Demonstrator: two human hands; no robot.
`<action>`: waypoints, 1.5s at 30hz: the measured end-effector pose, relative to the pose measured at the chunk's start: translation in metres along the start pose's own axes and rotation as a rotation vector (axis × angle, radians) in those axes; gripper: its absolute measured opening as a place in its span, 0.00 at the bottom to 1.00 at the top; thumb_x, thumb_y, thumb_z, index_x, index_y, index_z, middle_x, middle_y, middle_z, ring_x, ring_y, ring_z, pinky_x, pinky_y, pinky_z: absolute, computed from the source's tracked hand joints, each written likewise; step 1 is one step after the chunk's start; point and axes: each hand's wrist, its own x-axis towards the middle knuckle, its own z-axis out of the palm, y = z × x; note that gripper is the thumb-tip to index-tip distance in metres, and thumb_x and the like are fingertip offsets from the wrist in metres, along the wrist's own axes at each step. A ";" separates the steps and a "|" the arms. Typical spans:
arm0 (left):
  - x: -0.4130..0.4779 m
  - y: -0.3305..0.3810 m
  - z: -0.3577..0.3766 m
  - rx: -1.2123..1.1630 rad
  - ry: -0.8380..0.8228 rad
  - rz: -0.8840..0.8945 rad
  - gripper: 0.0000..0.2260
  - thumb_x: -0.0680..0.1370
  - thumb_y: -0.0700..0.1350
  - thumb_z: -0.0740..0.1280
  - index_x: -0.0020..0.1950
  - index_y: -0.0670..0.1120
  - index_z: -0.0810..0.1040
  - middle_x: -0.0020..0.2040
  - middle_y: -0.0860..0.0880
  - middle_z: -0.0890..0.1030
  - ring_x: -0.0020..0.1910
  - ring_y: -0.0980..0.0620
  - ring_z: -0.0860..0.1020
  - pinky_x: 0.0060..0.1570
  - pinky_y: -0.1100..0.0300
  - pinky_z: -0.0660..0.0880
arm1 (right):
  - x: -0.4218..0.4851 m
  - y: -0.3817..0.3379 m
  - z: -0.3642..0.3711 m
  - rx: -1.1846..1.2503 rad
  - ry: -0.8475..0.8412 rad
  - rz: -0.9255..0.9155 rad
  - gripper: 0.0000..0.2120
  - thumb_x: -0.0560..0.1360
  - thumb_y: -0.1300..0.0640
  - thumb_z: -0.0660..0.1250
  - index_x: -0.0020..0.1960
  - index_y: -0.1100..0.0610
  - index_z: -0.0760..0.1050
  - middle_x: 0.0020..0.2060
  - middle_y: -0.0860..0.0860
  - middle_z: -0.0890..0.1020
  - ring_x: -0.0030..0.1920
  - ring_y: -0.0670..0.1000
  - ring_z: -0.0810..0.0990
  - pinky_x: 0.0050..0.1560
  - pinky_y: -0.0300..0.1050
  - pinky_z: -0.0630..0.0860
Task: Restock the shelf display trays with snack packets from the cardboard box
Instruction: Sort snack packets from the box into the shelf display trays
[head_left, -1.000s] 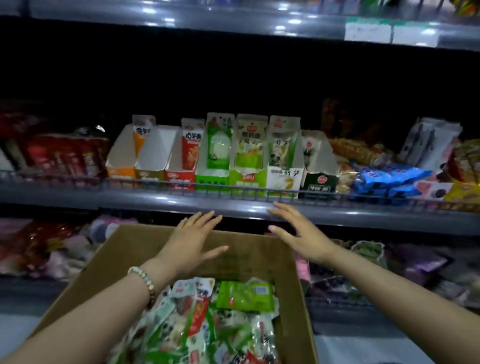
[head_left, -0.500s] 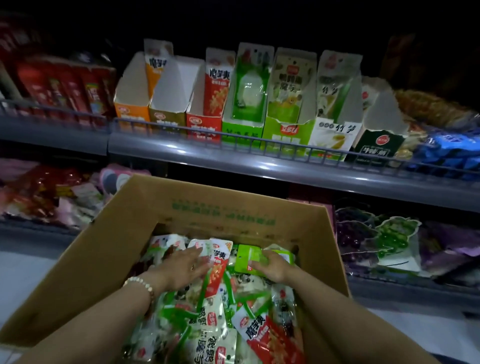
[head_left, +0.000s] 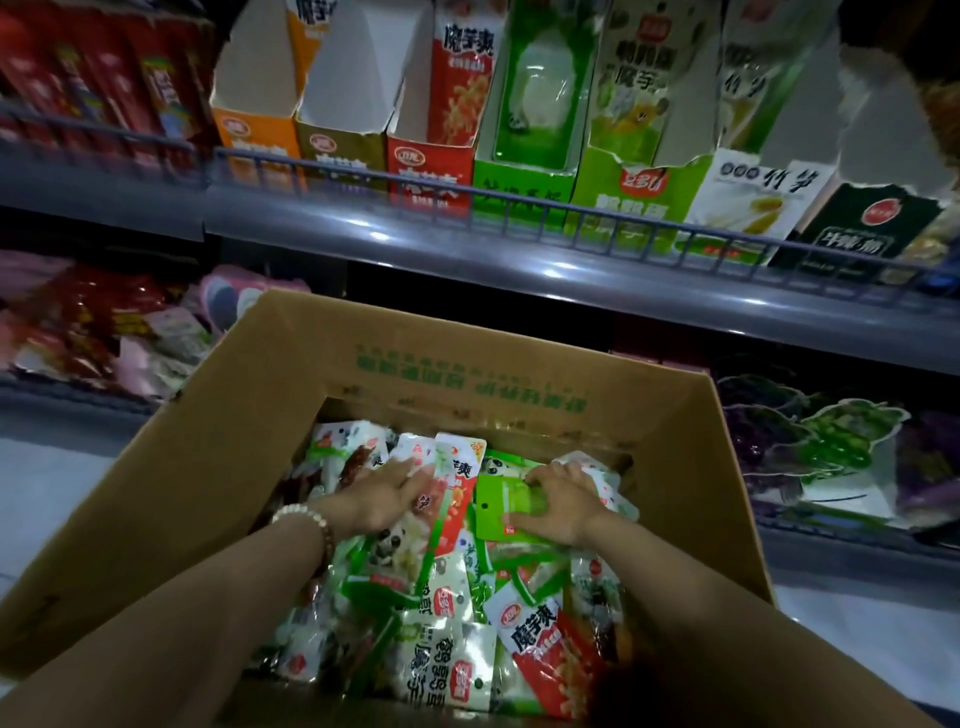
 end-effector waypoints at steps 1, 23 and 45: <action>0.000 -0.002 -0.002 -0.037 -0.006 -0.033 0.39 0.73 0.71 0.41 0.78 0.48 0.53 0.78 0.50 0.53 0.77 0.48 0.51 0.75 0.49 0.48 | -0.001 0.001 -0.003 -0.069 -0.001 -0.011 0.39 0.70 0.34 0.65 0.72 0.54 0.61 0.69 0.55 0.64 0.72 0.58 0.55 0.71 0.50 0.53; -0.071 0.059 -0.031 -0.763 0.058 0.140 0.07 0.81 0.50 0.59 0.58 0.54 0.74 0.46 0.55 0.82 0.40 0.56 0.78 0.40 0.61 0.72 | -0.067 -0.052 -0.025 1.370 0.243 -0.049 0.09 0.77 0.54 0.65 0.55 0.56 0.77 0.50 0.53 0.84 0.46 0.51 0.83 0.47 0.44 0.80; -0.184 0.193 -0.067 -0.858 0.426 0.481 0.15 0.83 0.52 0.50 0.68 0.53 0.66 0.63 0.51 0.75 0.56 0.54 0.74 0.51 0.64 0.72 | -0.171 -0.086 -0.158 1.760 0.376 -0.290 0.15 0.79 0.54 0.61 0.63 0.58 0.73 0.45 0.52 0.85 0.42 0.51 0.84 0.43 0.49 0.81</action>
